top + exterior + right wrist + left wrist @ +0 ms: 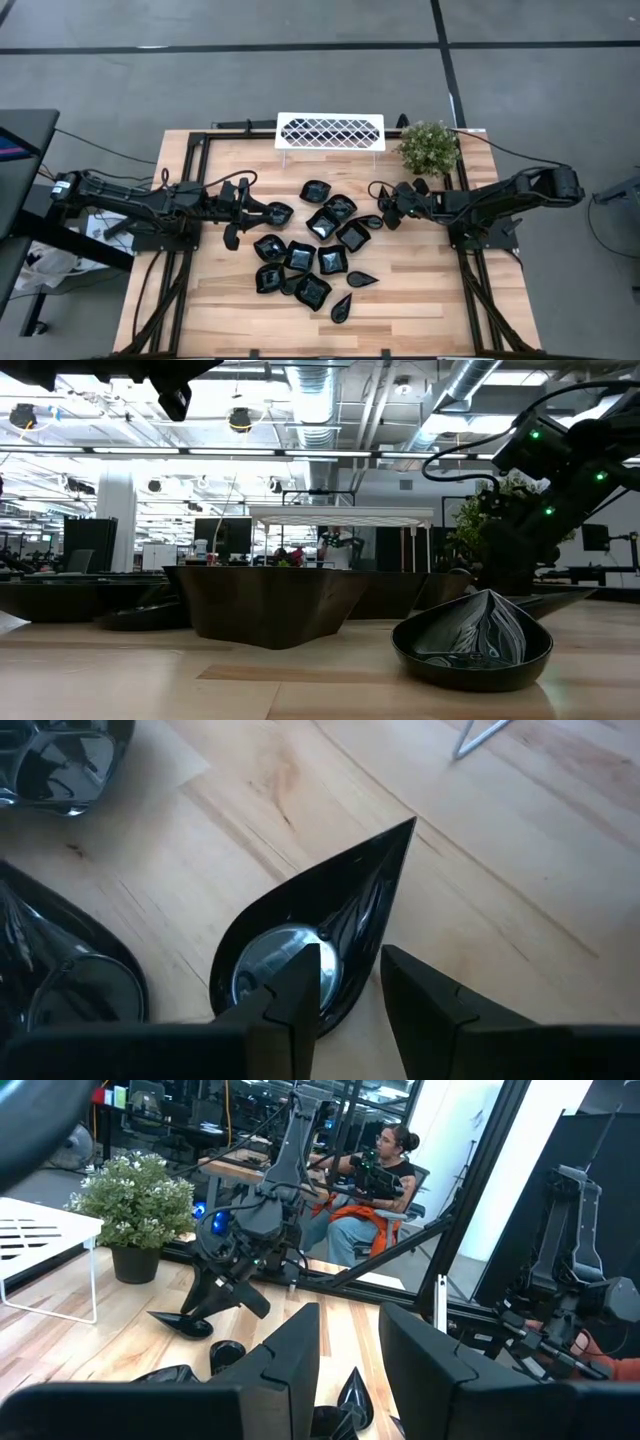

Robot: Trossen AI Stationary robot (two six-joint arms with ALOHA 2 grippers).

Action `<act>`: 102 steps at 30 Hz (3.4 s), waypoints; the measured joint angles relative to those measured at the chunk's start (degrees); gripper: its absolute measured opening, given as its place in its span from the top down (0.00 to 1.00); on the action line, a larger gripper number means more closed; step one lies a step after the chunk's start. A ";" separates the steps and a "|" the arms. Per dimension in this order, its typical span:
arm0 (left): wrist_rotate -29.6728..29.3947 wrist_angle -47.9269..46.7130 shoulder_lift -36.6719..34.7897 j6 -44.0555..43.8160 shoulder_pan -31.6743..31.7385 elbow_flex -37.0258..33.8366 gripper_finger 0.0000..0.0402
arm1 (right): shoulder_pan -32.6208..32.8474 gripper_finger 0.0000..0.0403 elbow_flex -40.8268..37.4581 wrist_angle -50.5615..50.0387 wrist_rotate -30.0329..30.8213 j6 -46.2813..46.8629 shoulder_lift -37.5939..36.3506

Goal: Pick & Place Mini shaped plates
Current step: Put the drop-shaped plate on the shelf

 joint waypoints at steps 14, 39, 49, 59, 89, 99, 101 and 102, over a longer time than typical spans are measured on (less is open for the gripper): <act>0.02 0.00 0.00 0.00 0.00 0.00 0.73 | -0.20 0.74 0.65 1.30 0.03 -1.52 -2.01; 0.07 -0.52 -0.28 -0.02 1.25 0.00 0.73 | -11.83 0.74 14.44 -22.53 -19.81 -3.01 -6.60; 0.09 -0.48 -0.28 -0.02 1.25 0.00 0.73 | -14.41 0.74 14.36 -23.47 -20.40 -6.97 -6.58; 0.23 -0.48 -0.28 -0.07 1.12 0.00 0.73 | -15.52 0.74 14.27 -21.96 -21.11 -8.62 0.72; 0.50 -0.46 -0.28 -0.26 1.03 0.00 0.73 | -15.80 0.75 16.96 -20.96 -21.04 -10.49 8.44; 0.50 -0.46 -0.28 -0.26 1.03 0.00 0.73 | -15.80 0.82 16.96 -21.07 -21.04 -10.43 8.44; 0.50 -0.44 -0.28 -0.26 1.03 0.00 0.73 | -15.80 0.84 16.96 -21.07 -21.04 -10.36 8.44; 0.50 -0.44 -0.28 -0.26 1.03 0.00 0.73 | -15.80 0.85 16.96 -21.07 -21.04 -10.36 8.44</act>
